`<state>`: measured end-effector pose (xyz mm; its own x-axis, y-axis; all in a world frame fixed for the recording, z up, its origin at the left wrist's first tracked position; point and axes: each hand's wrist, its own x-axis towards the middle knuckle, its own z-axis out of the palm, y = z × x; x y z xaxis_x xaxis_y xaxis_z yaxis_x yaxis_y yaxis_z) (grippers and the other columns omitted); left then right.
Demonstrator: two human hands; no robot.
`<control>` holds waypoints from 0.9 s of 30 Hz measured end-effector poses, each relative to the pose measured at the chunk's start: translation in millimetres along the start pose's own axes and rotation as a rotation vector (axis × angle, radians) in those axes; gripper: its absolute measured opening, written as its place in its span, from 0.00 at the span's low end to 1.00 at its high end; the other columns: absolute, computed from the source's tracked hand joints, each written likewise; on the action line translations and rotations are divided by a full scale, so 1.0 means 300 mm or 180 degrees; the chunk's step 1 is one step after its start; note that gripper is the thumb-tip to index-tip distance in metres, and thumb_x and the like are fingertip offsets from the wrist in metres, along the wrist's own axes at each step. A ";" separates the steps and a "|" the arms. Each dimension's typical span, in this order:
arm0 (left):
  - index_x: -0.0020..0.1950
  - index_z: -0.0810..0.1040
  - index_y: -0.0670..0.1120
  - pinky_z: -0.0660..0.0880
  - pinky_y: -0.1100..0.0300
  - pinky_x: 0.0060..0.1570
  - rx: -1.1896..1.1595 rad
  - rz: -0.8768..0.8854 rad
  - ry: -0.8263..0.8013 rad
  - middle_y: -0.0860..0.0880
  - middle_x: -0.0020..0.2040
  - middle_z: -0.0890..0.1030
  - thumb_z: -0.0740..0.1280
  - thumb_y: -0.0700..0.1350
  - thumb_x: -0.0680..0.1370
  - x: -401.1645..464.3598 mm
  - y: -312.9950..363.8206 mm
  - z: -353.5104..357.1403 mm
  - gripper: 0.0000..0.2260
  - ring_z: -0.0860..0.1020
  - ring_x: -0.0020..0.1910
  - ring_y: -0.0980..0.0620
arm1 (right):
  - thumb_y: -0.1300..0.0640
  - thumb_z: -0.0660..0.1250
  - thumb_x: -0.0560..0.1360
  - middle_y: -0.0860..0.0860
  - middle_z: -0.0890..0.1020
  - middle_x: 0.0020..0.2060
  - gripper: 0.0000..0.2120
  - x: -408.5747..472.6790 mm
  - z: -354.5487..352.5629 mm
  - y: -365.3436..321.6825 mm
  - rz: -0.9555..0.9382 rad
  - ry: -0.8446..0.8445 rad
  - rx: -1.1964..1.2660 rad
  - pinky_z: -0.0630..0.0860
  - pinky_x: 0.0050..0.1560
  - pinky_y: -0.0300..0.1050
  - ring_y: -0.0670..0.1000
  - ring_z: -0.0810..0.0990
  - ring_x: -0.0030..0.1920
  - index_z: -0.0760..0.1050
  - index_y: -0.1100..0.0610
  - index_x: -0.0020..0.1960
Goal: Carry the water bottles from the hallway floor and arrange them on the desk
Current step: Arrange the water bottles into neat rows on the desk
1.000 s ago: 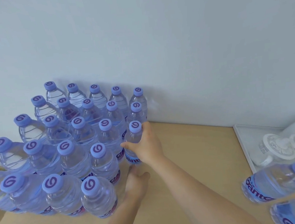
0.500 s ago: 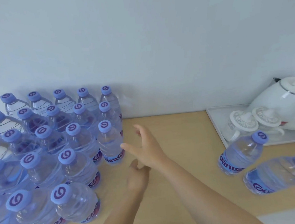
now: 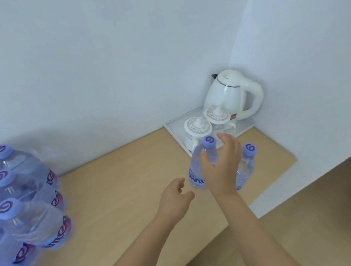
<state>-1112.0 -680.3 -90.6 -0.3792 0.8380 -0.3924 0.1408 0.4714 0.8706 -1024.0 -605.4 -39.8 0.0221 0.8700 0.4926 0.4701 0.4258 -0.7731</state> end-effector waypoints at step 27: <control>0.48 0.78 0.41 0.76 0.64 0.39 -0.1219 0.0175 0.0080 0.48 0.40 0.82 0.74 0.44 0.57 -0.266 -0.135 -0.312 0.21 0.79 0.39 0.54 | 0.42 0.74 0.64 0.43 0.78 0.45 0.24 -0.002 0.153 -0.375 0.0708 -0.3241 0.0356 0.77 0.45 0.45 0.45 0.79 0.46 0.68 0.51 0.52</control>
<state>-1173.0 -791.9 -66.7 -0.4035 0.8500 -0.3388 -0.1883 0.2852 0.9398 -1117.5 -642.5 28.4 -0.6794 0.7076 -0.1943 0.4612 0.2059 -0.8631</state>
